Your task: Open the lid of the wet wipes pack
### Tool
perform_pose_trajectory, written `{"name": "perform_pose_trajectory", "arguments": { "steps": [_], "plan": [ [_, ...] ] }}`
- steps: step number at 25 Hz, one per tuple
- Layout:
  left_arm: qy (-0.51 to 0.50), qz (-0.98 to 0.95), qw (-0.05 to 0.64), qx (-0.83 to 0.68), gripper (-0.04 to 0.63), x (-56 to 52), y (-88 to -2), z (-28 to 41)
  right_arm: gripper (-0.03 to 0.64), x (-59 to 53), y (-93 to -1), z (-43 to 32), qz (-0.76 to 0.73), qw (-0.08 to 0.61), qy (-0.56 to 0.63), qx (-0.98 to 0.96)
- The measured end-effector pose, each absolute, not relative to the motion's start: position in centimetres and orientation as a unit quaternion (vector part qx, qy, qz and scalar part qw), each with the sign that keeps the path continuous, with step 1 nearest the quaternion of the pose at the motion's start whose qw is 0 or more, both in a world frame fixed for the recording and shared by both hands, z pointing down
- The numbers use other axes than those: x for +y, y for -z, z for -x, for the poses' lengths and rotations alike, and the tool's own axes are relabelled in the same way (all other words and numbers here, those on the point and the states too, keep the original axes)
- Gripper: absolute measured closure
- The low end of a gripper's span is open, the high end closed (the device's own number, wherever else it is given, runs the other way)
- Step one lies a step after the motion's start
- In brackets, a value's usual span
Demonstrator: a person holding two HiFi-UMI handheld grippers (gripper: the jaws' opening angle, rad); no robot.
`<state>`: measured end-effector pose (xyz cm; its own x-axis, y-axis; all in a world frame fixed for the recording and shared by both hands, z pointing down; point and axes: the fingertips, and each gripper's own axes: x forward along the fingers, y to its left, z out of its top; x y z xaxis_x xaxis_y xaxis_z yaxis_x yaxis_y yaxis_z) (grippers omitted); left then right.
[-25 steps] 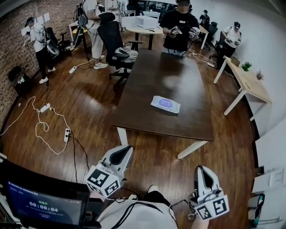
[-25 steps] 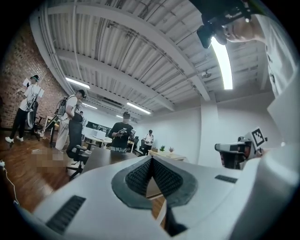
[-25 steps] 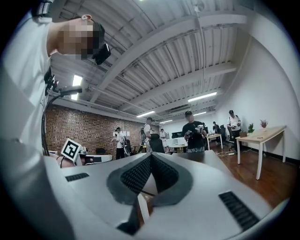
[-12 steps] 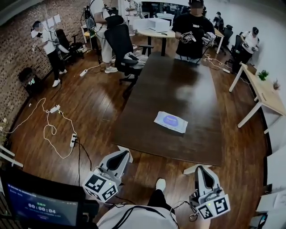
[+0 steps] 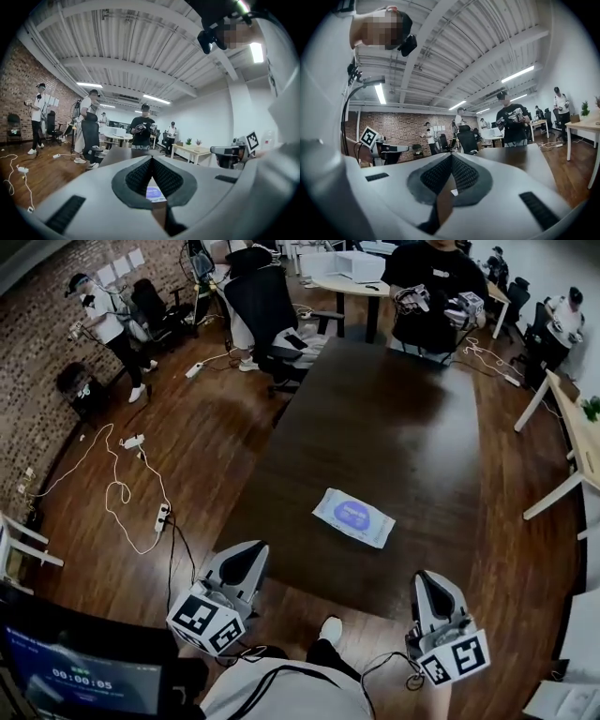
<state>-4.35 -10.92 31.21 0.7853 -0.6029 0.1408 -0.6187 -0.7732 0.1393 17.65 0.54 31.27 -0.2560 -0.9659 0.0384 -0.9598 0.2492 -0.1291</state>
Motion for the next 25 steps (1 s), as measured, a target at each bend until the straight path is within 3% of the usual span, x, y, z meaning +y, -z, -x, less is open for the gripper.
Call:
{"name": "perform_pose_trajectory", "arguments": {
  "steps": [11,25],
  "plan": [
    [-0.080,-0.934,0.094,-0.336,0.594,-16.9,-33.9,-0.7,0.611,-9.1,-35.0,-19.7,0.565,-0.031,0.086,0.820],
    [-0.217,-0.933,0.160,-0.236,0.594,-22.6,-53.2,-7.2,0.611,-19.3,-50.4,-16.0,0.513,-0.218,0.128,0.820]
  ]
}}
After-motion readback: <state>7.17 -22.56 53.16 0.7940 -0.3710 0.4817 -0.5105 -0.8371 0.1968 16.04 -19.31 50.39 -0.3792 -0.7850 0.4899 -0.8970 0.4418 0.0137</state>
